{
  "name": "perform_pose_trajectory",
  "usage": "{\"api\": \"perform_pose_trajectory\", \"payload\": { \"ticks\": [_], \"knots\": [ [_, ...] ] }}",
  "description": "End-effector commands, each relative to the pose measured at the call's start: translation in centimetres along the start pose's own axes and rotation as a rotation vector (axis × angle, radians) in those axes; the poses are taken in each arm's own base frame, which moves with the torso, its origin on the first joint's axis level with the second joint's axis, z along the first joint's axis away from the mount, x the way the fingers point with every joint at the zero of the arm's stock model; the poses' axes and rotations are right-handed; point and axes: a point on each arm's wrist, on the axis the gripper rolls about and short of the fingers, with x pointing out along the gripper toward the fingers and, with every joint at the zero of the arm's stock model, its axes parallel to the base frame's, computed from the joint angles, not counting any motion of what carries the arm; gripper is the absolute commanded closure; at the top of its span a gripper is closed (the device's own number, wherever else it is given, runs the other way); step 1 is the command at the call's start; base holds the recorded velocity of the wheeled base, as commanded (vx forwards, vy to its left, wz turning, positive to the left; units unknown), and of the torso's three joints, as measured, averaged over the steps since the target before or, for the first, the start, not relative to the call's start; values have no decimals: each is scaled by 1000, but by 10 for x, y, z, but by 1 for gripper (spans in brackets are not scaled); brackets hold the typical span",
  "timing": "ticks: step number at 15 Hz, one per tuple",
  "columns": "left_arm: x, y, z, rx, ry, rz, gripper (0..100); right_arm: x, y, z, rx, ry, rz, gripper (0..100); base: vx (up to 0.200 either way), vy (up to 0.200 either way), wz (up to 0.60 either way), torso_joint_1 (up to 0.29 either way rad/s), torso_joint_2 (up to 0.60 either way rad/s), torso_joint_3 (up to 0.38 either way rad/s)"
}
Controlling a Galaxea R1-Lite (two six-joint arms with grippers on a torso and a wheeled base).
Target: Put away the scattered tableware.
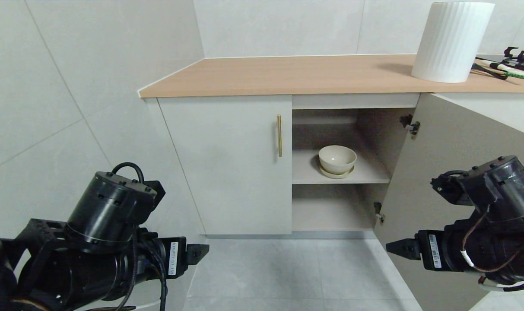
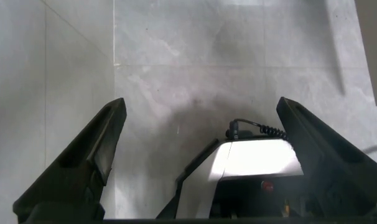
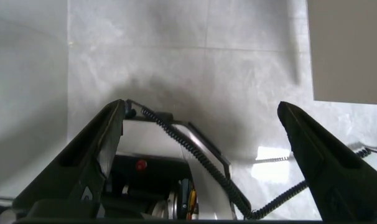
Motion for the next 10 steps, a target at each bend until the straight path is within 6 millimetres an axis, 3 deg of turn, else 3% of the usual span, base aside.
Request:
{"api": "perform_pose_trajectory", "payload": {
  "ticks": [1,5,10],
  "knots": [
    [0,0,0,0,1,3,0,-1,0,0,1,-2,0,0,0,0,0,0,0,0],
    [0,0,0,-1,-3,1,0,-12,-4,-2,-13,-12,14,0,0,0,0,0,0,0],
    [0,0,0,-1,-2,2,0,-43,-22,-24,-216,103,-30,0,0,-200,0,4,3,2]
  ]
}}
